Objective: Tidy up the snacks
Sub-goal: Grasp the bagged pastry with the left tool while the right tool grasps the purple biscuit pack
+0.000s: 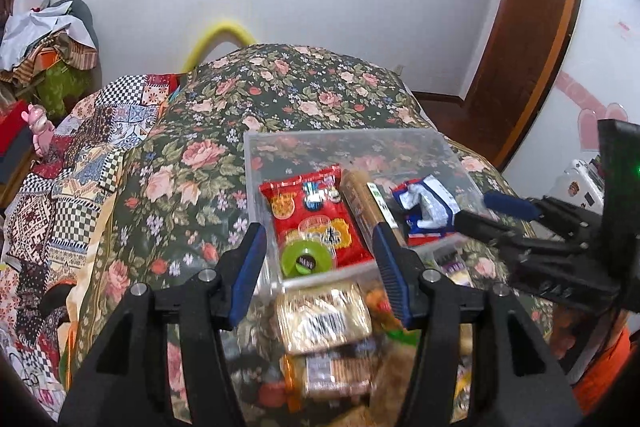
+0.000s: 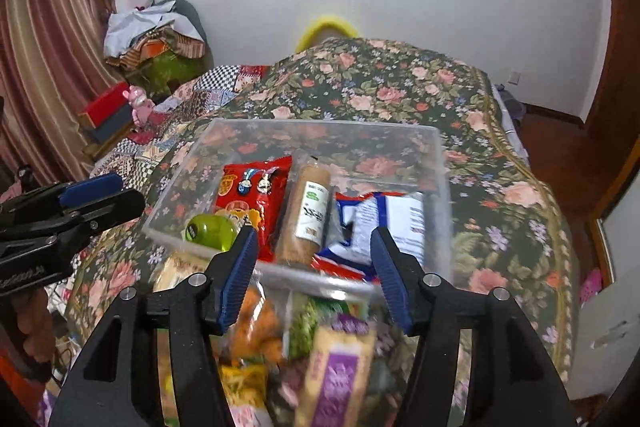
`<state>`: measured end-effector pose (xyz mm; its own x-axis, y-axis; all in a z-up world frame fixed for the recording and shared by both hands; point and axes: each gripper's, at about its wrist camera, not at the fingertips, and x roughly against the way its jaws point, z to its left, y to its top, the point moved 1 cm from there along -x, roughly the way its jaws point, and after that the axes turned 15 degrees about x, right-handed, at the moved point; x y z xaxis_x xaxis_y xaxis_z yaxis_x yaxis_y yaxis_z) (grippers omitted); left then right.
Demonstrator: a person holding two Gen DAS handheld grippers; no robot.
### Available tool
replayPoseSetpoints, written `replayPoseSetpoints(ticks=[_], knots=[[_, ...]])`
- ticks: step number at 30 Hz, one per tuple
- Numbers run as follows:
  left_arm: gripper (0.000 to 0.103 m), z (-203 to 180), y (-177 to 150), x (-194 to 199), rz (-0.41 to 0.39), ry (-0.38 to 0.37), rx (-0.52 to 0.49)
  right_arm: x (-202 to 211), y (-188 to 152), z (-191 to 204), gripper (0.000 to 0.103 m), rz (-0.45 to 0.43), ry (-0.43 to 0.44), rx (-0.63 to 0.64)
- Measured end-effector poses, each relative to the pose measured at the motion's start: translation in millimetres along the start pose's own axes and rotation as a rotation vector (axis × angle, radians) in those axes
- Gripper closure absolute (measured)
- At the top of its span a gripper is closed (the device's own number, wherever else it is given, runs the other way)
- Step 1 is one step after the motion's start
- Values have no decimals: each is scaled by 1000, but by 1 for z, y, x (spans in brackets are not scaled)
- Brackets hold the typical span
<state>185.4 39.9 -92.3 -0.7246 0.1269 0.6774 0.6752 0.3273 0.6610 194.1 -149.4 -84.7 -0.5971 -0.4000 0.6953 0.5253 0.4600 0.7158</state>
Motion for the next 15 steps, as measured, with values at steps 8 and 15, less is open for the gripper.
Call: replayPoseSetpoints(ticks=[8, 15], knots=[[47, -1, -32, 12, 55, -1, 2, 22, -33, -11, 46, 31, -48, -15], [47, -11, -55, 16, 89, -12, -11, 26, -67, -13, 46, 95, -53, -34]])
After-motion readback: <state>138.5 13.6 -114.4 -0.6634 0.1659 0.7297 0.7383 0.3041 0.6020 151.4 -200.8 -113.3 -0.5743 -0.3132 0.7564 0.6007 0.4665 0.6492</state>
